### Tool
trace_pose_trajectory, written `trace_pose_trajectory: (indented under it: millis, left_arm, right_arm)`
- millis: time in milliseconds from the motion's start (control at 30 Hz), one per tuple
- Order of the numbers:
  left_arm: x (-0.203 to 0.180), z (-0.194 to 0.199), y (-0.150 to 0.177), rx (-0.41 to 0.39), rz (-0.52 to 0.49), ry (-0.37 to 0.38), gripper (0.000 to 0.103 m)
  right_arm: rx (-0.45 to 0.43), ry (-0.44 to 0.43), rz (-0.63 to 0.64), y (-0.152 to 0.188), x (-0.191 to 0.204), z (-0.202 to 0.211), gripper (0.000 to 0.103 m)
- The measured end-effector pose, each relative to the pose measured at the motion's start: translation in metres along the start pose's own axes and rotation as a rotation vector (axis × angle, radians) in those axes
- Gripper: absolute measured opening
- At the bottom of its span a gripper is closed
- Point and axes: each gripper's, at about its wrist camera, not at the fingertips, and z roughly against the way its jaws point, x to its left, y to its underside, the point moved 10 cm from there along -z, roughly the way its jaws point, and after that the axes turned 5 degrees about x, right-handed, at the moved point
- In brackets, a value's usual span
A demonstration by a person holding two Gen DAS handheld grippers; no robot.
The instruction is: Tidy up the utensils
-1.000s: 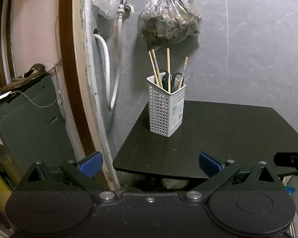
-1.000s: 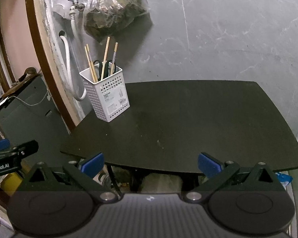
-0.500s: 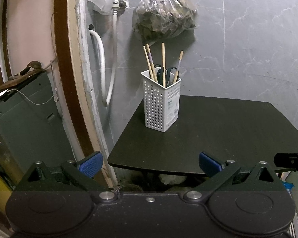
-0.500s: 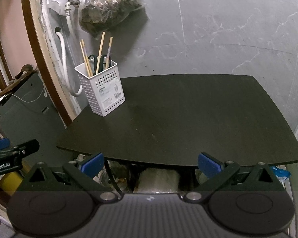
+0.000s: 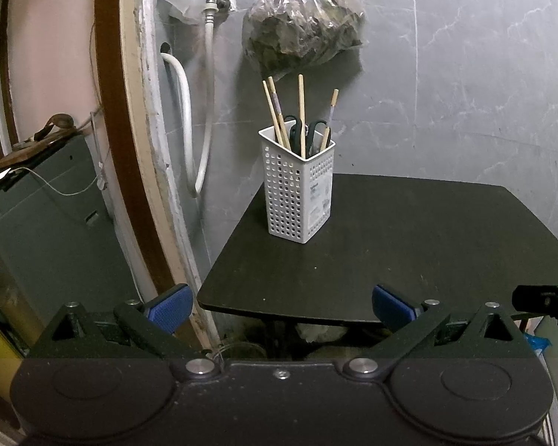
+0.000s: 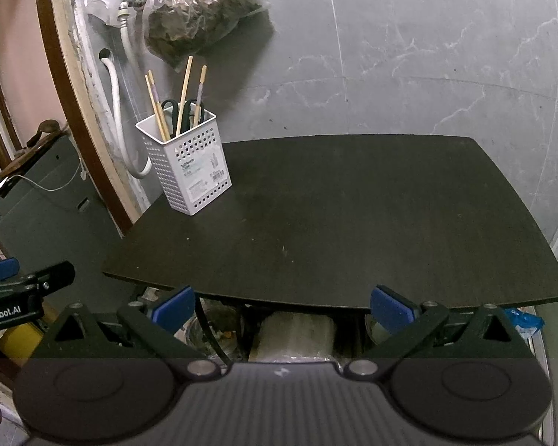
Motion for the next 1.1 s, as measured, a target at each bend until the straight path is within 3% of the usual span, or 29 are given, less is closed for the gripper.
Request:
trace_pose_trajectory:
  millis: [1100]
  left_arm:
    - [0.003, -0.015, -0.001, 0.015, -0.001, -0.02, 0.102]
  right_arm:
    - [0.017, 0.002, -0.008, -0.006, -0.004, -0.014, 0.103]
